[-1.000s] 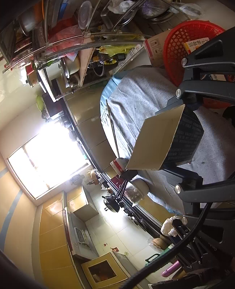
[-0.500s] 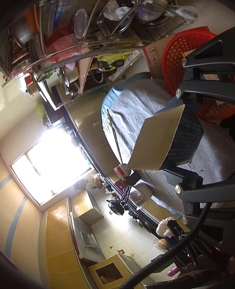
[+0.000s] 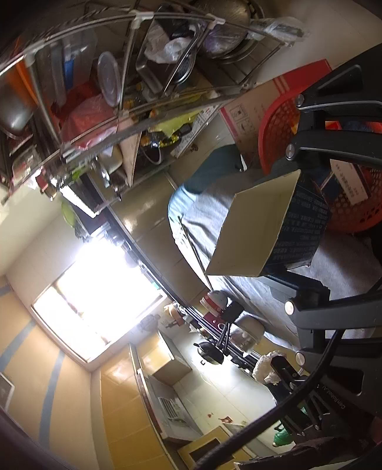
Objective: Collect trash
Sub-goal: 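Carry the paper cup and plastic bag over the red wastebasket, then open both grippers to drop the cup and bag into the wastebasket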
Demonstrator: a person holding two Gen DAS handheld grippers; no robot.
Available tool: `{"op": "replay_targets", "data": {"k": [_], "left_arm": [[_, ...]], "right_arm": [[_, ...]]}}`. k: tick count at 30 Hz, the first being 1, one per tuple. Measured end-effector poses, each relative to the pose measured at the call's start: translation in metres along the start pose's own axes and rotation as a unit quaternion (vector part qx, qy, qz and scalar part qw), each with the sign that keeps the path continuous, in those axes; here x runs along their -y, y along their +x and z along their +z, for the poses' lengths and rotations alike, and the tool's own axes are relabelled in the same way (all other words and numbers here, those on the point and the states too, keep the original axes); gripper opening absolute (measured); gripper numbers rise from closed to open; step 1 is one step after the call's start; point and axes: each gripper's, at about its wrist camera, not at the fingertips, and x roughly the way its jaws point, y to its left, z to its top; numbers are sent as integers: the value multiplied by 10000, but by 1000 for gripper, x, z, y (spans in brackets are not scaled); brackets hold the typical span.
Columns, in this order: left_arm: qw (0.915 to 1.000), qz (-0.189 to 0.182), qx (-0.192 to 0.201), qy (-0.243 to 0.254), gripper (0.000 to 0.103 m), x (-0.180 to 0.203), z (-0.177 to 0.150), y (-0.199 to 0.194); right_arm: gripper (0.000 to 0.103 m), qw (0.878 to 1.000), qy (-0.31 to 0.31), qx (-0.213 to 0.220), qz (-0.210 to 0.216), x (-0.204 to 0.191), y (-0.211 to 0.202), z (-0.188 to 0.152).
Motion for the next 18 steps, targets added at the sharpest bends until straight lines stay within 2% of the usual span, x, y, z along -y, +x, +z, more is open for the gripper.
{"op": "replay_targets", "data": {"k": [9,18], "left_arm": [[9991,-159,92,384,41,34,15,0],[9969,-384,174,665,41,64,23,1]], "right_arm": [[54,9992,355,82,-186,38,-12,3],[54,9979,540,129,-334,58,-20,5]]}}
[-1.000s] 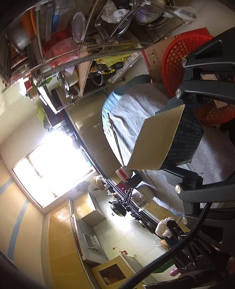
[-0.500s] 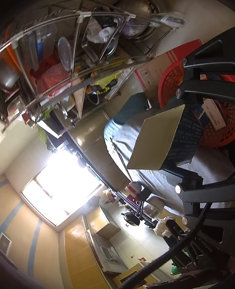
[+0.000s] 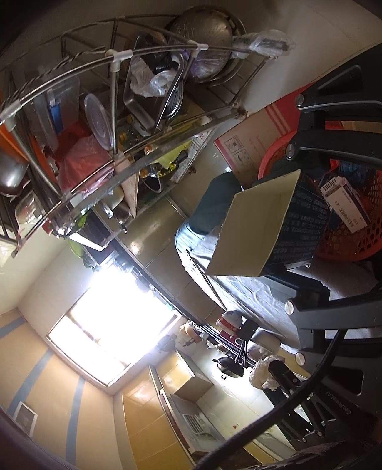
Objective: Collect trash
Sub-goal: 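Open both grippers to drop the cup and bag into the wastebasket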
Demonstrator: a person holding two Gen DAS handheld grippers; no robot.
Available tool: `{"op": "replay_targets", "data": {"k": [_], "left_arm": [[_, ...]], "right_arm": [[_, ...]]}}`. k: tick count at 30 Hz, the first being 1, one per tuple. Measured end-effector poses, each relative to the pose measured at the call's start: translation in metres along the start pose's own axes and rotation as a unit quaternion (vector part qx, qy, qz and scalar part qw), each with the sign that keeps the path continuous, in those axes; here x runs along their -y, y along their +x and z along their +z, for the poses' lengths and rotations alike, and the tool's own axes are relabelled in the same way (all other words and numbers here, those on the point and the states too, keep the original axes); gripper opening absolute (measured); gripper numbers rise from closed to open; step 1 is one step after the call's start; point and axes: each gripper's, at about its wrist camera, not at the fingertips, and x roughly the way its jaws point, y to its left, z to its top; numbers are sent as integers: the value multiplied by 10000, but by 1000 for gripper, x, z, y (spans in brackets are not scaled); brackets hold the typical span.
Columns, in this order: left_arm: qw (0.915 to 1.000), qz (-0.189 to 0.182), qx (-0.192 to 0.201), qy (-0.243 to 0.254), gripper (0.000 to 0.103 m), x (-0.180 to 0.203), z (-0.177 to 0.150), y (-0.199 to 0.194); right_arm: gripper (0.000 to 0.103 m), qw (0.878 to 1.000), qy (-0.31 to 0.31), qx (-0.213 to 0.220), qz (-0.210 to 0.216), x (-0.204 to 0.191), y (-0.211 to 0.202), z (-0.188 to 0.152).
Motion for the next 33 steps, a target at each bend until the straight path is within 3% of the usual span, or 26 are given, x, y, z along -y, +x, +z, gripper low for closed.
{"op": "replay_targets", "data": {"k": [11,33], "left_arm": [[9994,-293,-169,69,41,20,0,13],[9978,-525,-336,234,41,38,-8,22]], "right_arm": [[54,9998,158,-74,-91,13,2,-4],[55,9995,239,-153,-118,15,2,-5]]}}
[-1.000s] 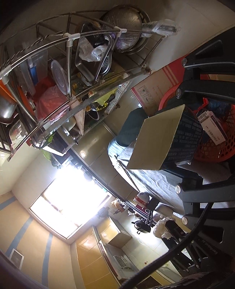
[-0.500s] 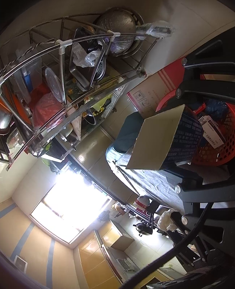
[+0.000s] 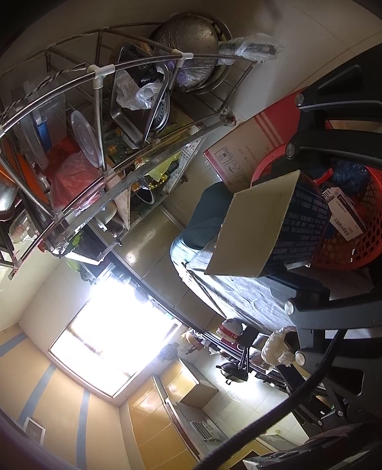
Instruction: Collect trash
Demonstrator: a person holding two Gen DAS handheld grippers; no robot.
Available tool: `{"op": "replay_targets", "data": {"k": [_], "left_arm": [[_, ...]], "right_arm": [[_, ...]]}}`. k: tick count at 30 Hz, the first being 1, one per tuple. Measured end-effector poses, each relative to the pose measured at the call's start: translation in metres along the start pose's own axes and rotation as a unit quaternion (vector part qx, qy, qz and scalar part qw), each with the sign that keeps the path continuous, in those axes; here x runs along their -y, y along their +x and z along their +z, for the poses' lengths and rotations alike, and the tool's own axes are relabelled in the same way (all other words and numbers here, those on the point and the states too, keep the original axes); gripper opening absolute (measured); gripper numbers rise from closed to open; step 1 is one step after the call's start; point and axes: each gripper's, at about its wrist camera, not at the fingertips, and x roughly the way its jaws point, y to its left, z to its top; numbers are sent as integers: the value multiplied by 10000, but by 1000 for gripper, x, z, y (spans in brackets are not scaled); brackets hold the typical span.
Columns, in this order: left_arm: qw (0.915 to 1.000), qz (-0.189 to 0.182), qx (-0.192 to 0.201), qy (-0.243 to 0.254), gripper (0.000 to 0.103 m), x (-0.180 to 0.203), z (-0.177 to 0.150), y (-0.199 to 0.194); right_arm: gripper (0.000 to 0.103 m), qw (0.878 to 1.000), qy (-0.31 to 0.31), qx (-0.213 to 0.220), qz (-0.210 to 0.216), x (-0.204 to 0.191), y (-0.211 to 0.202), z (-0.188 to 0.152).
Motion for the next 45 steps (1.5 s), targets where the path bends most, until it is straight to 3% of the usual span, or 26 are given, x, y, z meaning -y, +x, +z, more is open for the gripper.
{"op": "replay_targets", "data": {"k": [14,16,18,19,29,38,41,45], "left_arm": [[9999,-89,-67,17,44,4,0,6],[9998,-158,-95,-30,50,2,-1,8],[9998,-127,-89,-88,67,-3,-2,9],[9998,-116,-51,-122,69,-5,-3,8],[9945,-259,-37,-1016,73,-64,-20,3],[9873,160,112,-1576,82,-111,-47,-30],[9821,336,191,-1841,88,-132,-57,-46],[9730,493,259,-2242,89,-160,-74,-65]], "right_arm": [[56,9998,95,-155,63,3,11,-1],[60,9996,144,-227,130,3,17,-2],[68,9991,210,-296,223,4,23,-2],[69,9989,222,-324,257,4,26,-2],[71,9990,174,-106,396,1,18,8],[71,9982,-244,-146,526,-36,14,3],[71,9969,-503,-196,579,-57,14,-3],[71,9936,-941,-223,581,-87,14,-14]]}}
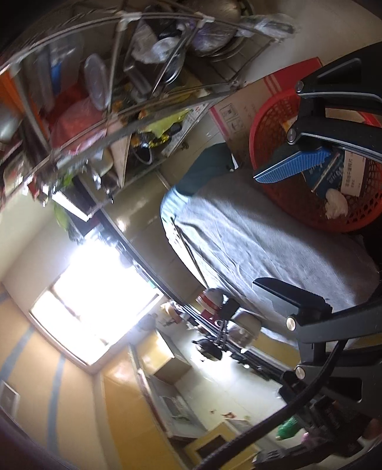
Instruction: Collect trash
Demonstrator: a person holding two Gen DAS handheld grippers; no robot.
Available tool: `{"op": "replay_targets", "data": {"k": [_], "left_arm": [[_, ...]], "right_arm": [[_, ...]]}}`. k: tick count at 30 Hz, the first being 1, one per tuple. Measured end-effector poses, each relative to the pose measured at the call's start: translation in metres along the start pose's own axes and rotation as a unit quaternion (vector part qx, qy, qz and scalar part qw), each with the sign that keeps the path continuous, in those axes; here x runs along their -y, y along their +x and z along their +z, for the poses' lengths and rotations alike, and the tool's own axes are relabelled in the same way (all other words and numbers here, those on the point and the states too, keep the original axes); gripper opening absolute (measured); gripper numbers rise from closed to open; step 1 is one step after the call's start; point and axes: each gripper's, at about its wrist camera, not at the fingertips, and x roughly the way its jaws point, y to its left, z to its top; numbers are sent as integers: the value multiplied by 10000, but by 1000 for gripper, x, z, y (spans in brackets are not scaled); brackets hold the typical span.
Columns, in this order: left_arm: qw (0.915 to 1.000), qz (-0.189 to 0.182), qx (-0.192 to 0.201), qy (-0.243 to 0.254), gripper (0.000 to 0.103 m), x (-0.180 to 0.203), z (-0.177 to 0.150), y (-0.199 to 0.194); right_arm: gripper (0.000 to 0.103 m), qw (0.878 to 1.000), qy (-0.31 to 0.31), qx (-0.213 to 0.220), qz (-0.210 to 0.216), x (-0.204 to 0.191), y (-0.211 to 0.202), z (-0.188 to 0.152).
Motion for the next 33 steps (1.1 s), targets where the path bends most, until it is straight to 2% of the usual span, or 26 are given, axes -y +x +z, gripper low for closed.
{"op": "replay_targets", "data": {"k": [7,15,23,26,30,33], "left_arm": [[9962,689,217,-495,89,-55,-9,-26],[9834,1546,535,-787,90,-105,-22,-54],[9770,1574,584,-1315,90,-148,-37,-67],[9718,1761,597,-1449,90,-160,-40,-68],[9670,1969,687,-1467,90,-165,-44,-73],[9677,1936,729,-1442,90,-166,-45,-75]], "right_arm": [[71,9974,-714,-64,116,-57,6,-11],[71,9878,-1496,-119,407,-127,11,-28],[71,9779,-2015,-297,468,-178,16,-50],[71,9749,-2165,-322,415,-192,15,-55],[71,9728,-2261,-345,354,-206,11,-58],[71,9693,-2411,-338,332,-218,8,-62]]}}
